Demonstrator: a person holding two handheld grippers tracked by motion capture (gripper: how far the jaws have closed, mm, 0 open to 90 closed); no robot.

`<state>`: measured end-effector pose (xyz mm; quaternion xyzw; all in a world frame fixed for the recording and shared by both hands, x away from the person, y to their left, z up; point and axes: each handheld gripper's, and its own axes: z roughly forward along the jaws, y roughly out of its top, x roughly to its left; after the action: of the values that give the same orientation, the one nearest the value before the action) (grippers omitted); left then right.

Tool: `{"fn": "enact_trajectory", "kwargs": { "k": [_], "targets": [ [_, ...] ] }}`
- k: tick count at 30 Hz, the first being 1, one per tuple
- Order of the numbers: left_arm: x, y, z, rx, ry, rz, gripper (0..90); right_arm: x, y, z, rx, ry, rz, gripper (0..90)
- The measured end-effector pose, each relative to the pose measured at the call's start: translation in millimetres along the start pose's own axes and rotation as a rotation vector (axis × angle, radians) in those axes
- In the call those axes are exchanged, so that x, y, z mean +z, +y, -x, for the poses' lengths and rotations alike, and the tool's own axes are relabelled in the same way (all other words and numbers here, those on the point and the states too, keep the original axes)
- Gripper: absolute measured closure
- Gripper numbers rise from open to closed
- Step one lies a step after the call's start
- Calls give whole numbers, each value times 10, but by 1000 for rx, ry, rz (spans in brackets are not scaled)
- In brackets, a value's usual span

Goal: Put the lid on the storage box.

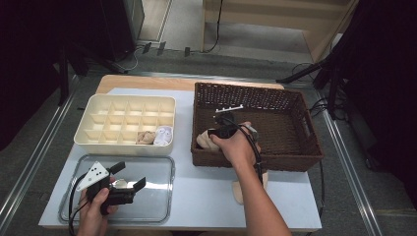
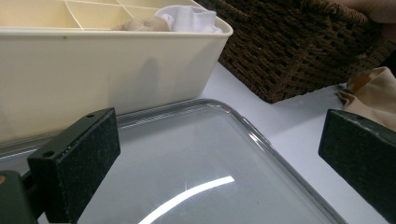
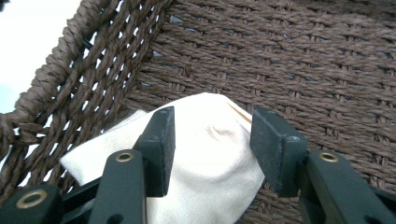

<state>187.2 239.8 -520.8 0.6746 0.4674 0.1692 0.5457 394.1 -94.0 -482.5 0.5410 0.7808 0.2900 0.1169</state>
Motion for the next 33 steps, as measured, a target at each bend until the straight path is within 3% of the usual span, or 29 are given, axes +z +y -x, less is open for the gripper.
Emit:
{"fn": "enact_trajectory", "kwargs": {
  "k": [6, 11, 14, 16, 18, 23, 28, 33],
  "targets": [
    [-3, 2, -5, 0, 0, 2, 0, 40, -13, 5, -11, -13, -23, 476],
    [-4, 3, -4, 1, 0, 1, 0, 87, -28, 20, 0, -15, -85, 485],
    [-5, 2, -7, 1, 1, 3, 0, 91, -28, 24, 12, -14, -96, 572],
    [-6, 2, -11, 1, 2, 2, 0, 81, -27, 24, 5, -8, -105, 686],
    [-7, 2, -12, 1, 2, 2, 0, 72, -24, 23, -9, -31, -111, 789],
    [-8, 3, -8, 2, 1, 1, 0, 48, -15, 18, -15, -47, -119, 858],
    [-10, 5, -4, 1, 2, 2, 0, -35, 2, 3, -51, -107, -56, 871],
    [-5, 4, 16, 5, 2, 2, 0, -113, 9, -17, -52, -122, 18, 873]
  ]
}}
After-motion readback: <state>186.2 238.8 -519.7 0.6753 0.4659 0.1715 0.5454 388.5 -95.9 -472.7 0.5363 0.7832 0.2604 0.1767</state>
